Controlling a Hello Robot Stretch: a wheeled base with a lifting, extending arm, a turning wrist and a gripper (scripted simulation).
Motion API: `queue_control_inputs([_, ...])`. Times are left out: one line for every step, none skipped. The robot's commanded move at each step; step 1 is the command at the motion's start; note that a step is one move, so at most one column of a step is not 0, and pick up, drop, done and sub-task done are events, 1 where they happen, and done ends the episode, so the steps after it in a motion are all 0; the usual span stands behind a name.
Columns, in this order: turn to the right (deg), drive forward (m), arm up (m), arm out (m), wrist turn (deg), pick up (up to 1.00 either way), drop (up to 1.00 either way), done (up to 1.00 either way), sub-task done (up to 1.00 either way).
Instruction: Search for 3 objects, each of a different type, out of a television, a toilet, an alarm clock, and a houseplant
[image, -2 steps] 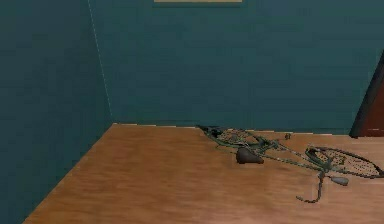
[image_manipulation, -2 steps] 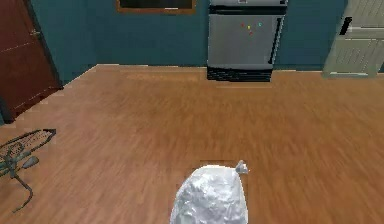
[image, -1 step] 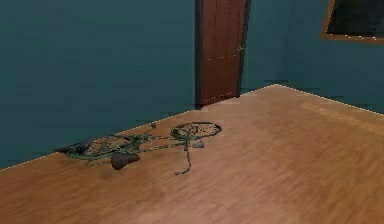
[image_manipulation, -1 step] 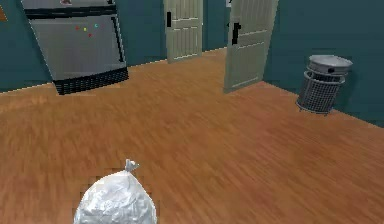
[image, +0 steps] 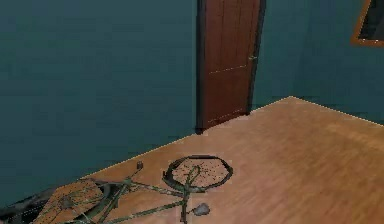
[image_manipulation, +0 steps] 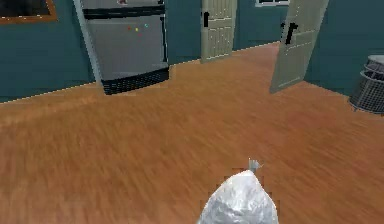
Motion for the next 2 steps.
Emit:
queue_control_inputs([45.0,0.0,0.0,0.0,0.0,0.0,0.0,0.0,0.0])
queue_control_inputs([9.0,0.0,0.0,0.0,0.0,0.0,0.0,0.0,0.0])
